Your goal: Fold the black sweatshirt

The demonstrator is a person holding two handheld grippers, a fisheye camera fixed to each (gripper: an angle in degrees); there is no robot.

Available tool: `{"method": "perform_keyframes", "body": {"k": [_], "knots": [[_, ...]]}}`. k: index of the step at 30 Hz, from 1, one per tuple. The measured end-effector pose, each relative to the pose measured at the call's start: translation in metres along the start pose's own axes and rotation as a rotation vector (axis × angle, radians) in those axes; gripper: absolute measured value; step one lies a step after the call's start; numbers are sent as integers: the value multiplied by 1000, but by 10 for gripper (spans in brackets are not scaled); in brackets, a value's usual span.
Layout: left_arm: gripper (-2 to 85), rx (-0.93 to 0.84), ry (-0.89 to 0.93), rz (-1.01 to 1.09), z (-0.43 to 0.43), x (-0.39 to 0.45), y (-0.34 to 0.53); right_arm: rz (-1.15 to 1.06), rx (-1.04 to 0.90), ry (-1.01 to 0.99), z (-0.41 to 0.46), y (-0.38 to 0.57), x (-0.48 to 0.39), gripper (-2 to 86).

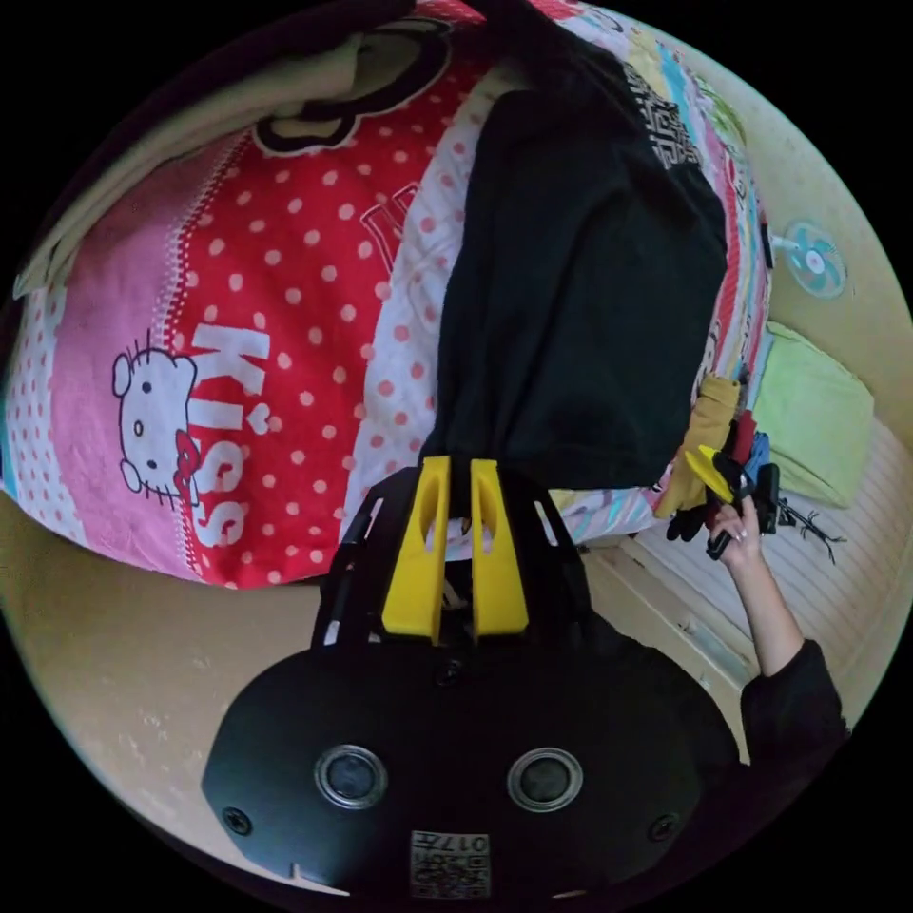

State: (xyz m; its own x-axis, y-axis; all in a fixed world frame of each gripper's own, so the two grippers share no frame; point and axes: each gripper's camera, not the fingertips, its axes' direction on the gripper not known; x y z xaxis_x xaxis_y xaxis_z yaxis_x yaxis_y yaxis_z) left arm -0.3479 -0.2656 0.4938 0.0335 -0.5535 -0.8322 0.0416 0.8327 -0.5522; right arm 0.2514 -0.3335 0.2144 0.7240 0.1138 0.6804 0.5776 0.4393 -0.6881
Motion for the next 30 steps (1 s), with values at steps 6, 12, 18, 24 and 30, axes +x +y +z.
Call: {"method": "perform_keyframes", "body": {"k": [6, 12, 18, 24, 30], "knots": [[29, 136, 160, -127, -40, -75, 61, -201, -199, 63, 39, 19, 0, 110], [20, 167, 161, -199, -43, -88, 86, -230, -217, 47, 57, 43, 10, 39], [12, 131, 111, -166, -45, -81, 88, -385, -144, 238, -40, 55, -8, 19], [10, 125, 137, -155, -41, -83, 91, -188, 325, 1033, -174, 77, -14, 40], [11, 105, 153, -149, -28, -85, 90, -297, 356, 367, -137, 96, -45, 97]]}}
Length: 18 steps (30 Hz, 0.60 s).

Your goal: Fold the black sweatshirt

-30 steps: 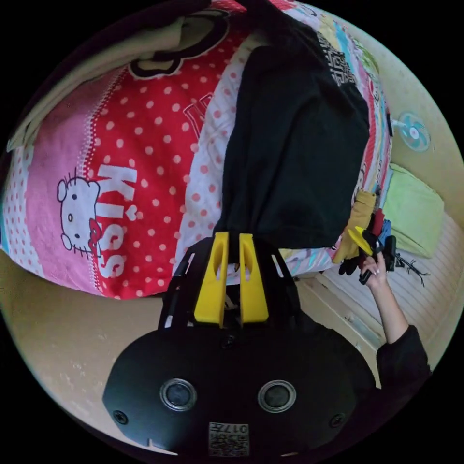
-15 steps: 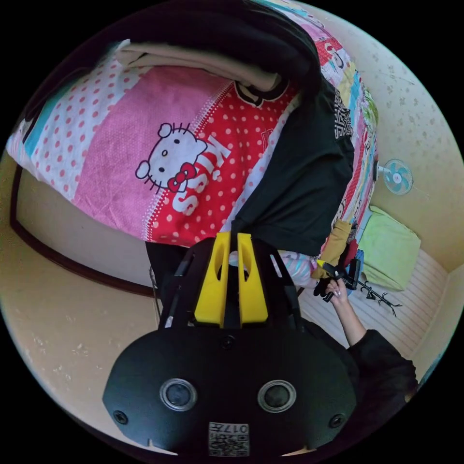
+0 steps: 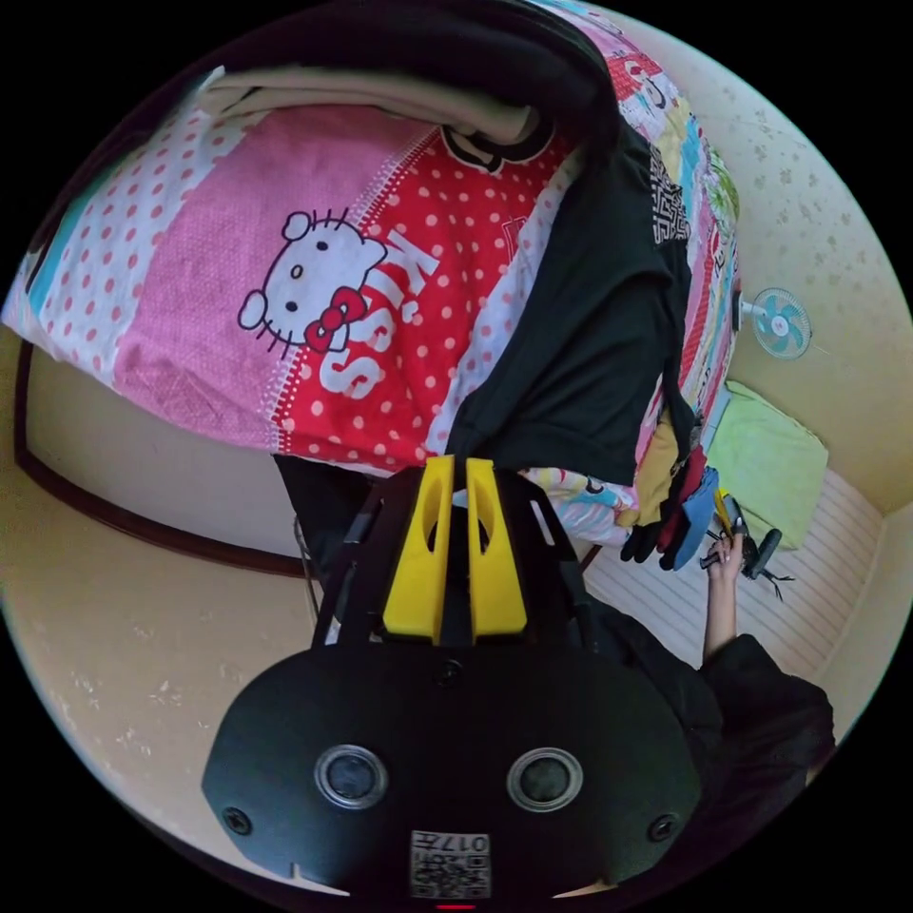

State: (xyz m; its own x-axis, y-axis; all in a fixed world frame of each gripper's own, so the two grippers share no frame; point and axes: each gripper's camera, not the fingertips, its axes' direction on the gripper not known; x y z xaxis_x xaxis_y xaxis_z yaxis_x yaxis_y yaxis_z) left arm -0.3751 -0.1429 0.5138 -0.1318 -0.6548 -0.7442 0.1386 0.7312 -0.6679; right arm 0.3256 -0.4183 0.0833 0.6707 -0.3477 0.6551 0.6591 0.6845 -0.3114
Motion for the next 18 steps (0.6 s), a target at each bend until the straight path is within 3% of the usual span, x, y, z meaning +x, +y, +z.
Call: {"method": "perform_keyframes", "body": {"k": [3, 8, 13, 18], "knots": [[11, -12, 20, -17, 2, -6, -3, -14, -239, -203, 89, 2, -30, 108], [10, -36, 60, -23, -2, -15, -7, 54, -477, -204, 179, 30, -28, 64], [7, -85, 172, 146, -8, -15, 9, 3, -379, -351, 124, 54, -13, 25], [7, -157, 153, 153, 6, -35, 59, -65, -514, -171, 88, 97, -3, 15]]}}
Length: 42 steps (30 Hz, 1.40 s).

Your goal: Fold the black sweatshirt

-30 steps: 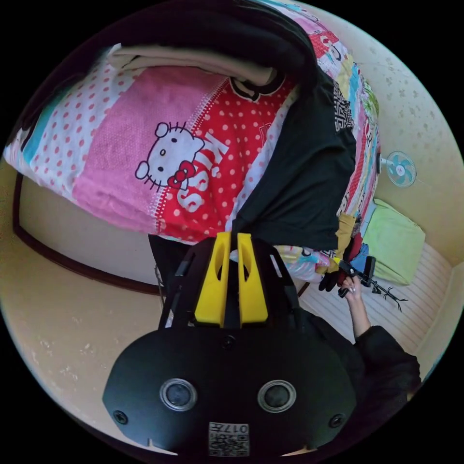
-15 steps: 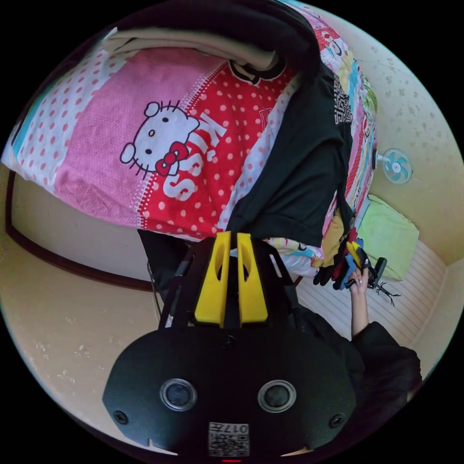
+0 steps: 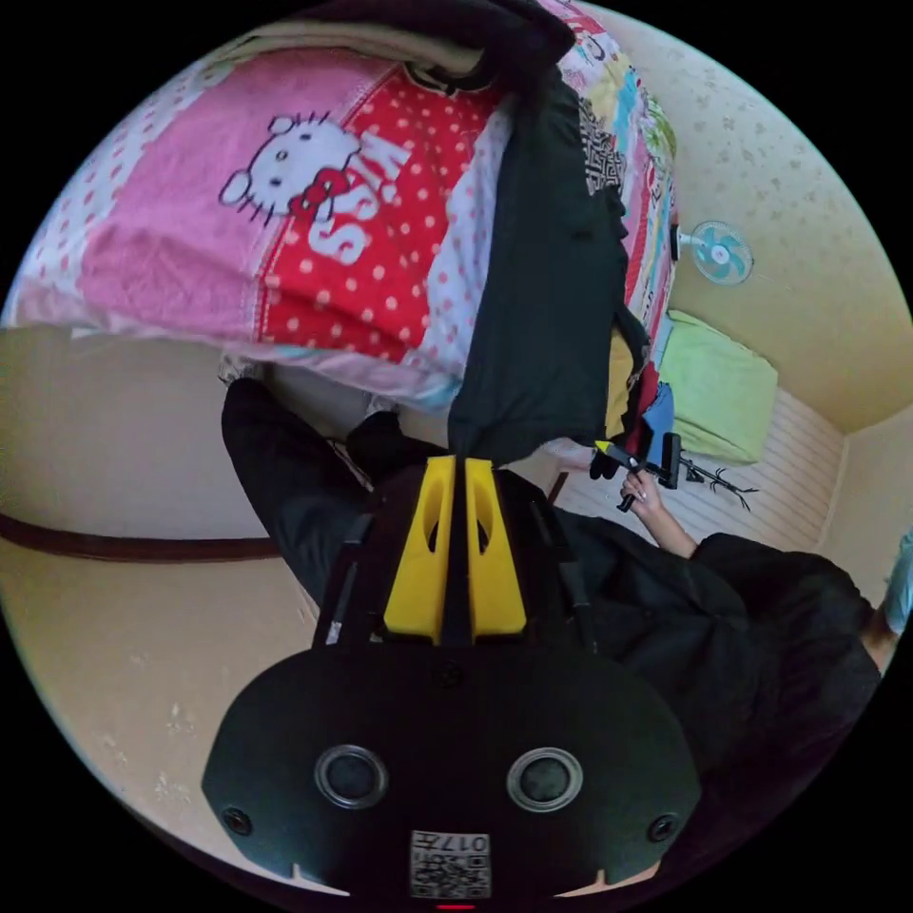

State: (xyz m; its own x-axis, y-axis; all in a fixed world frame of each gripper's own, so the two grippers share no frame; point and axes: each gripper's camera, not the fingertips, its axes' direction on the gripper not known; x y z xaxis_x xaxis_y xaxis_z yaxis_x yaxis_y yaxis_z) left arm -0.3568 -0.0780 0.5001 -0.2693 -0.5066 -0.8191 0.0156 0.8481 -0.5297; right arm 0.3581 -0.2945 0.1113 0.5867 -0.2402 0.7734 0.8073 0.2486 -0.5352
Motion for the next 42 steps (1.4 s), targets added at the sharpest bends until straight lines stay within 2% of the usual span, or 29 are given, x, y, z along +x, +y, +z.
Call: {"method": "perform_keyframes", "body": {"k": [4, 5, 7, 9, 12, 14, 15, 17, 19, 22, 25, 29, 32, 34, 36, 38, 42], "knots": [[15, -116, 33, -131, 38, -30, 34, 91, -60, 44, 11, 19, 12, 14], [22, -132, -7, -180, 41, -37, 40, 133, -66, 45, 14, 22, 16, 14], [37, -119, -72, -238, 35, -45, 45, 210, -70, 15, 16, 25, 22, 16], [50, -47, -52, -279, 14, -52, 45, 298, -116, 4, 20, 28, 24, 18], [65, 172, 56, -319, -48, -61, 35, 318, -138, 29, 15, 35, 11, 21], [76, 403, 173, -352, -107, -71, 24, 319, -119, 42, 7, 41, -2, 22], [79, 465, 214, -361, -121, -75, 21, 331, -101, 41, 2, 46, -9, 22], [89, 688, 396, -400, -168, -93, 10, 359, -73, 28, -4, 55, -21, 23], [92, 802, 517, -436, -188, -108, 1, 387, -48, 14, -8, 64, -32, 24], [95, 882, 677, -542, -195, -135, -15, 421, -15, 13, -12, 78, -53, 26], [89, 881, 803, -620, -182, -157, -25, 439, -12, 15, -9, 89, -72, 27], [28, 961, 1028, -680, -159, -163, -7, 457, -12, 29, -4, 100, -89, 27], [14, 1084, 1135, -510, -178, -140, 13, 480, -10, 14, 2, 103, -87, 28], [10, 1095, 1116, -388, -201, -114, 20, 497, -3, -11, 6, 104, -83, 28], [8, 1054, 1053, -261, -224, -77, 20, 511, 16, -48, 11, 105, -77, 28], [8, 998, 937, -35, -241, -7, 13, 514, 33, -71, 14, 105, -72, 28], [17, 833, 790, 229, -200, 124, -15, 523, 74, -123, 17, 113, -58, 26]]}}
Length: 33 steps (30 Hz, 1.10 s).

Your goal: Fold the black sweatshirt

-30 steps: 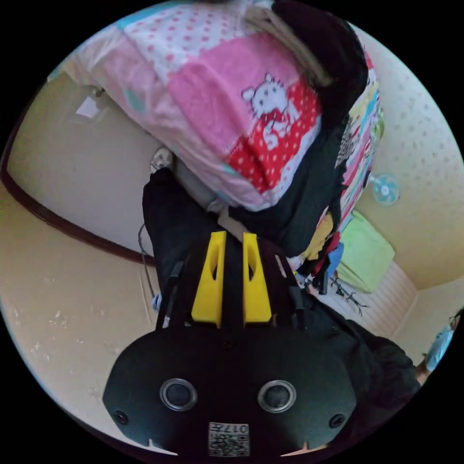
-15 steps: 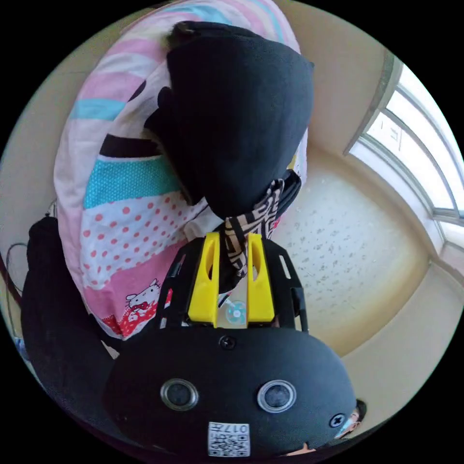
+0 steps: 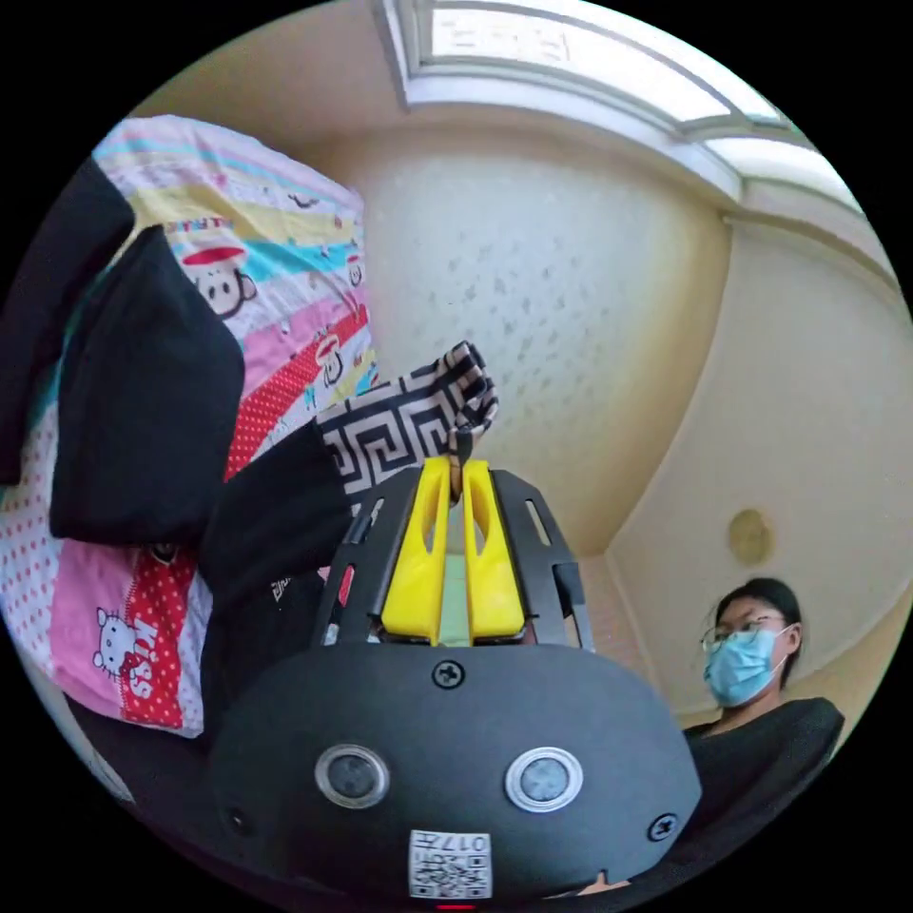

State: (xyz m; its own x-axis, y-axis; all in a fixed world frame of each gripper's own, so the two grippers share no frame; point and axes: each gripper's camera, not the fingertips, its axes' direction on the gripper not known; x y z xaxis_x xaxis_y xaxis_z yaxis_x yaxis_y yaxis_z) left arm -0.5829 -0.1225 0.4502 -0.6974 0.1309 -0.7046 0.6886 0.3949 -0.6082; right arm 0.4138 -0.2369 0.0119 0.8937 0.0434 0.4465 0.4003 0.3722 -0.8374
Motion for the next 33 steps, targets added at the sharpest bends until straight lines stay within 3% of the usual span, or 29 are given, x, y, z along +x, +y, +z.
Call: {"method": "perform_keyframes", "body": {"k": [5, 8, 13, 21, 27, 33], "knots": [[85, -478, -188, 89, 241, 0, 107, 11, -1, -38, -4, 4, 31, 27], [87, -593, -167, 64, 298, -17, 162, 13, 21, -70, -16, 9, 59, 28], [85, -650, -330, 32, 293, -45, 214, 23, 131, -219, -44, 12, 110, 32], [78, -608, -623, -175, 232, -94, 284, 122, 613, -943, -109, -51, 165, 71], [72, -547, -750, -263, 212, -102, 337, 307, 702, -955, -99, -128, 174, 101], [68, -386, -768, -344, 186, -99, 364, 506, 807, -1125, -64, -155, 204, 101]]}}
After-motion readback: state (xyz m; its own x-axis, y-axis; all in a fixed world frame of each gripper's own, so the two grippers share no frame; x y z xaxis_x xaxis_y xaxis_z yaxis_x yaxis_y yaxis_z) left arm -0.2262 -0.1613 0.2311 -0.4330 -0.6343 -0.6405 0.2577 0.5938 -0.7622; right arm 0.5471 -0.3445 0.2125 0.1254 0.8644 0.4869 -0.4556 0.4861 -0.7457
